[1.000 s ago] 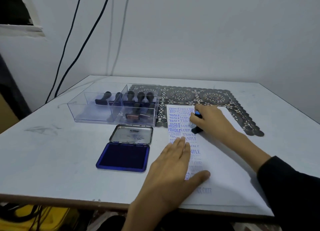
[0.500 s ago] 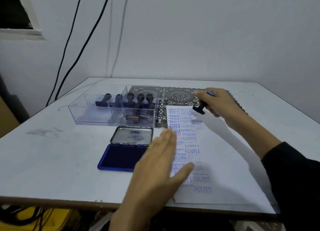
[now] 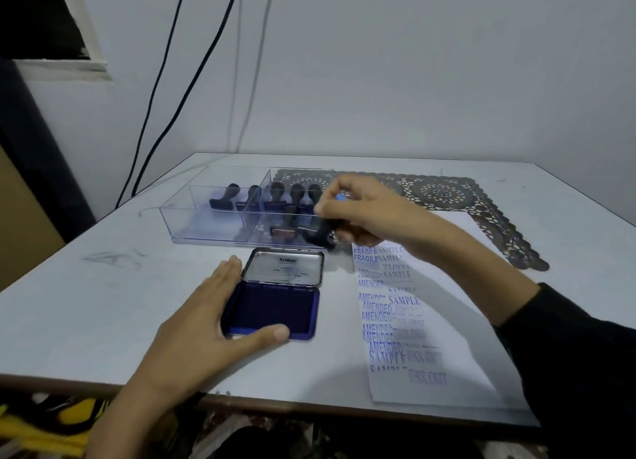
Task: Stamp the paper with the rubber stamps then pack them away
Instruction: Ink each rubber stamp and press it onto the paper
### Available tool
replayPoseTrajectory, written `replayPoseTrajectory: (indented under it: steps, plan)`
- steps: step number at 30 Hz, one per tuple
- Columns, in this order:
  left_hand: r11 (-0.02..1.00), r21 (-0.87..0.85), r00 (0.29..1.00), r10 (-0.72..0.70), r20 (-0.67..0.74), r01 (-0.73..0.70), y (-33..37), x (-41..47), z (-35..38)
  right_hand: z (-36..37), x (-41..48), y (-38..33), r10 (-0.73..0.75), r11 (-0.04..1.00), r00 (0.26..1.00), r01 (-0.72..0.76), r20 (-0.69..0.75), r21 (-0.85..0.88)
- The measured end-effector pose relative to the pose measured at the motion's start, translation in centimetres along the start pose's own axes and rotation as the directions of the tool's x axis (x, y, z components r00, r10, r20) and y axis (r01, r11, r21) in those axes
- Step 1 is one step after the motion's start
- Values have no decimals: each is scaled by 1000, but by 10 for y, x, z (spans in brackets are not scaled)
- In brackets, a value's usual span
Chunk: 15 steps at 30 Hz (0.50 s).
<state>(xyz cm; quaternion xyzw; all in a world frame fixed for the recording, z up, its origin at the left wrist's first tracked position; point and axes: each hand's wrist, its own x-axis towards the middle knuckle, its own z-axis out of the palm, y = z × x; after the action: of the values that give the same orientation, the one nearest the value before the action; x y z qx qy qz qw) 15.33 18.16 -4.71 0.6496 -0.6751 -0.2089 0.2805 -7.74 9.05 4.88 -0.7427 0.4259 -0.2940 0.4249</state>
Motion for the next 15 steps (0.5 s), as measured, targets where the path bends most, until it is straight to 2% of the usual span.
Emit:
replayPoseTrajectory:
  steps: [4,6,11,15]
  plan:
    - [988,154,1000,7,1,-7,3,-1,3,34,13,1,-90,992,995,93,39,-86]
    - [985,175,1000,8,0,-8,3,-1,3,46,20,3,-146,965,988,155,58,-213]
    - [983,180,1000,23,9,-24,0,1,5,70,23,3,-219,789,967,253,128,-559]
    - [985,163,998,62,12,-63,-5,3,6,91,17,16,-286,703,957,238,41,-670]
